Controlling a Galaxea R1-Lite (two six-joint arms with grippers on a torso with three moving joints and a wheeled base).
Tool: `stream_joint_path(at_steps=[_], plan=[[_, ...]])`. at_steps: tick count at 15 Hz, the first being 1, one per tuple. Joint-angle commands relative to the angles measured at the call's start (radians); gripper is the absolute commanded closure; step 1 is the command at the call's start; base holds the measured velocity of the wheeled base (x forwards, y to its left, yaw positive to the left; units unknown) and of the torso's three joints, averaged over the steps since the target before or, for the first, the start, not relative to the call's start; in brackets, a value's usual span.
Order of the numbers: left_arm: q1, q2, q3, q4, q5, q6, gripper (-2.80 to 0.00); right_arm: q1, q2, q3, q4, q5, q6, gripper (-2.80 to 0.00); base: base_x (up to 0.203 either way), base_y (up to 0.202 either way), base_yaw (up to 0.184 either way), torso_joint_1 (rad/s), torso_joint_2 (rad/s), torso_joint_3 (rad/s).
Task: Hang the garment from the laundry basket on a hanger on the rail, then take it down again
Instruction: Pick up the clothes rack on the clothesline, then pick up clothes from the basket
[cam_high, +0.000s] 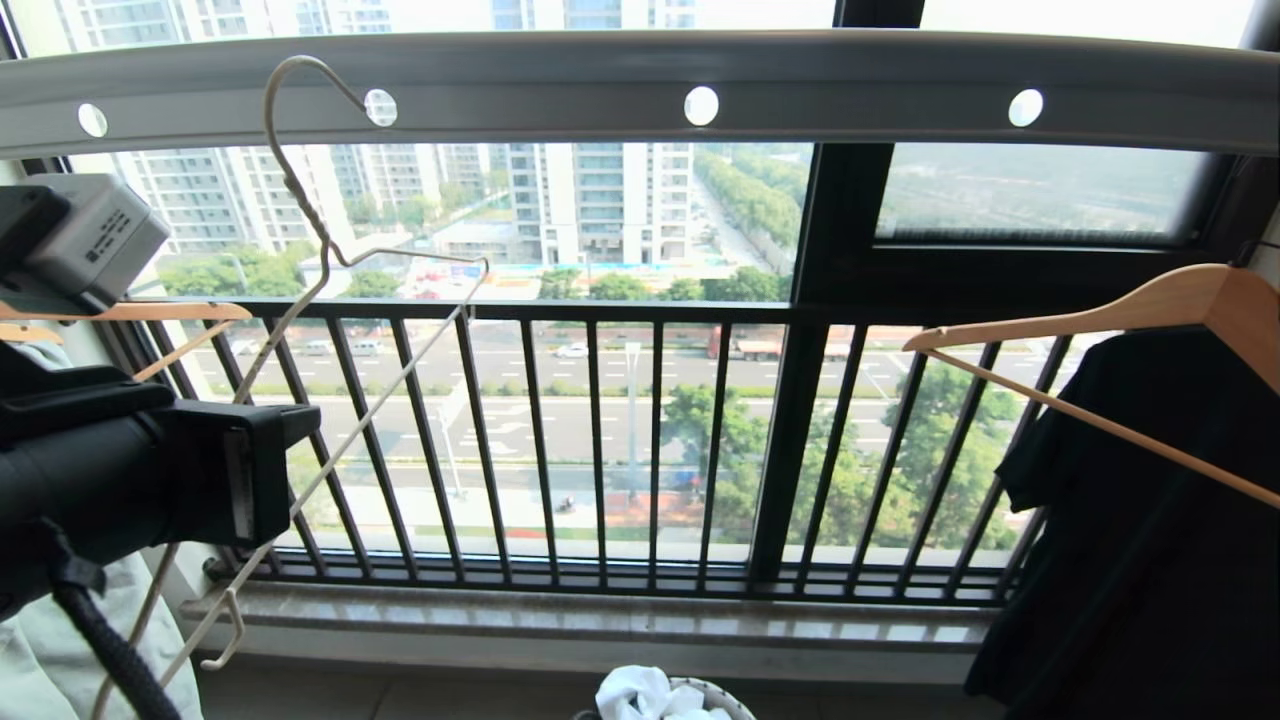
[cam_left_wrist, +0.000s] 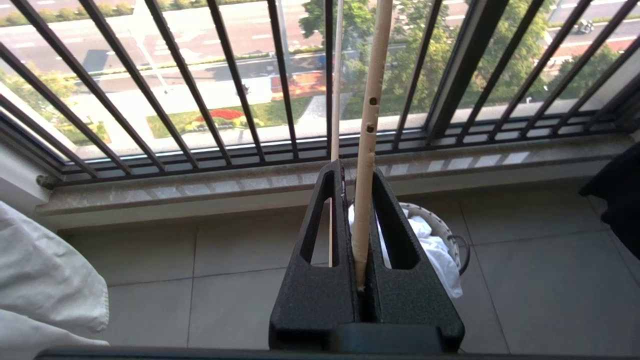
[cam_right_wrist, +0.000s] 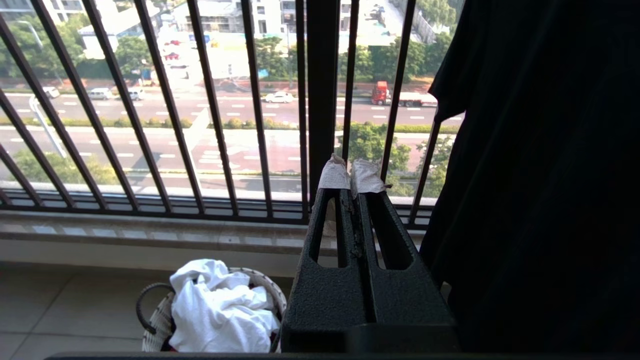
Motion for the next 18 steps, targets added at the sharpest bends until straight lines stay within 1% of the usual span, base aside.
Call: stream_joint_path(at_steps=[1,2,3,4,6,7,9,11,12,15,18], plan=[[-0.029,-0.102,0.017,0.147,-0.261,-0.004,0.0,0.0,0.001,0.0,0.0,0.0,0.0,0.0,0.0,0.0,0.0,0.0,0.0,0.0],[-0.033,-0.122,0.022,0.183,-0.323,-0.003,0.0,0.0,0.001,0.0,0.0,0.0,0.0,0.0,0.0,0.0,0.0,0.0,0.0,0.0],[-0.034,-0.118,0.015,0.189,-0.329,0.001,0.0,0.0,0.001,0.0,0.0,0.0,0.0,0.0,0.0,0.0,0.0,0.0,0.0,0.0],[-0.036,-0.111,0.003,0.193,-0.34,0.033,0.0,0.0,0.001,0.0,0.0,0.0,0.0,0.0,0.0,0.0,0.0,0.0,0.0,0.0],[-0.034,-0.088,0.007,0.195,-0.406,0.137,0.0,0.0,0.001,0.0,0.0,0.0,0.0,0.0,0.0,0.0,0.0,0.0,0.0,0.0],[-0.033,-0.066,0.007,0.195,-0.412,0.153,0.0,0.0,0.001,0.0,0.0,0.0,0.0,0.0,0.0,0.0,0.0,0.0,0.0,0.0],[-0.024,-0.058,0.014,0.195,-0.419,0.156,0.0,0.0,0.001,0.0,0.0,0.0,0.0,0.0,0.0,0.0,0.0,0.0,0.0,0.0],[0.001,-0.012,0.021,0.19,-0.459,0.166,0.0,0.0,0.001,0.0,0.0,0.0,-0.001,0.0,0.0,0.0,0.0,0.0,0.0,0.0],[0.009,0.003,0.016,0.189,-0.468,0.173,0.0,0.0,0.001,0.0,0.0,0.0,-0.001,0.0,0.0,0.0,0.0,0.0,0.0,0.0],[0.024,0.065,0.026,0.189,-0.47,0.181,0.0,0.0,0.001,0.0,0.0,0.0,-0.001,0.0,0.0,0.0,0.0,0.0,0.0,0.0],[0.029,0.064,0.022,0.189,-0.472,0.192,0.0,0.0,0.001,0.0,0.0,0.0,-0.001,0.0,0.0,0.0,0.0,0.0,0.0,0.0]])
